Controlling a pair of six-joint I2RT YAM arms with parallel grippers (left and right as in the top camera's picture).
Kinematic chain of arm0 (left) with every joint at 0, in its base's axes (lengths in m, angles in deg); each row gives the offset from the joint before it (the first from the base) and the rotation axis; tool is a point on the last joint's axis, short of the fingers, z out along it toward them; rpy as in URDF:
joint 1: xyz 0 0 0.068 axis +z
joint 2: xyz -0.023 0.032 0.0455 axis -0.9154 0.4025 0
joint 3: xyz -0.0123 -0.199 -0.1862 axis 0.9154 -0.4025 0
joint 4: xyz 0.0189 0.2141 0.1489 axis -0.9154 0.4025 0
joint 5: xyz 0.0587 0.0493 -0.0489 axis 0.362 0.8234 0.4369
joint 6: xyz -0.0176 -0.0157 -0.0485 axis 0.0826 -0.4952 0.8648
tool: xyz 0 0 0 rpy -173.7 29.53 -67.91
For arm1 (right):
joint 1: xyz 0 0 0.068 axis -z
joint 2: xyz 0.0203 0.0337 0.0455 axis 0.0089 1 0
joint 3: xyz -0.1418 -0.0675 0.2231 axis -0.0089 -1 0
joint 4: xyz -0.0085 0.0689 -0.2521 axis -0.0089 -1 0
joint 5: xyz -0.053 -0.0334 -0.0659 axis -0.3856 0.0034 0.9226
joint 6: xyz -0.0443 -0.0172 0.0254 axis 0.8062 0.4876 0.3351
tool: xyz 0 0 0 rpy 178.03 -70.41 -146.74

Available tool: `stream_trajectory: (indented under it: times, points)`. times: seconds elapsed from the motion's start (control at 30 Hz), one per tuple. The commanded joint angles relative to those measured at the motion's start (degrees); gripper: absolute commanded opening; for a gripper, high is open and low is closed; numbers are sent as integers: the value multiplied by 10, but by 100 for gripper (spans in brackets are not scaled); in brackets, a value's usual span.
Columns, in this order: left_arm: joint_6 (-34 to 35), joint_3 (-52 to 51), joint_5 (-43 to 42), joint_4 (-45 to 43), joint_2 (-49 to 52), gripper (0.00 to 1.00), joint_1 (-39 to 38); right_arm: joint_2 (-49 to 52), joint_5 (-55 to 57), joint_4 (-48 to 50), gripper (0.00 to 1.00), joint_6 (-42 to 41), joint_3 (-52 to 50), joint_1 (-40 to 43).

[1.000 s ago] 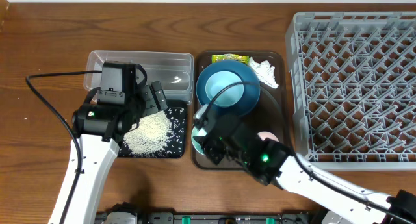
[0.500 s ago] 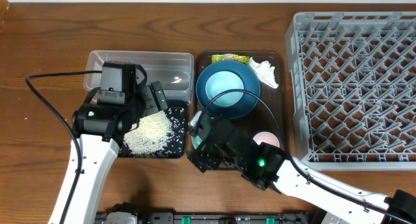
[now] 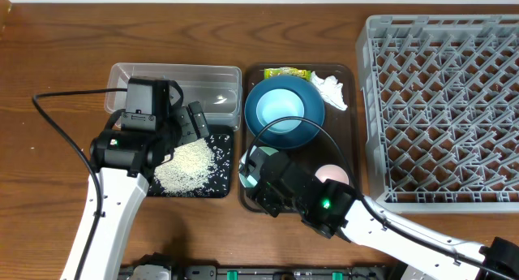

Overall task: Sort waste into correct bins and load items into the dishwasher rack
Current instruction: 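Grasp the rim of the pale green bowl with the right gripper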

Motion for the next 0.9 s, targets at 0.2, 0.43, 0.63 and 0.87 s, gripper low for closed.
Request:
stream_trajectory:
  times: [0.2, 0.43, 0.63, 0.87]
  points:
    - [-5, 13, 1, 1, 1, 95, 2, 69, 4, 35, 54, 67, 8, -9]
    - [-5, 13, 1, 1, 1, 95, 2, 97, 4, 54, 47, 82, 9, -21]
    - [-5, 13, 1, 1, 1, 95, 2, 108, 4, 56, 38, 85, 8, -21]
    - [-5, 13, 1, 1, 1, 95, 2, 111, -1, 64, 33, 95, 9, -21]
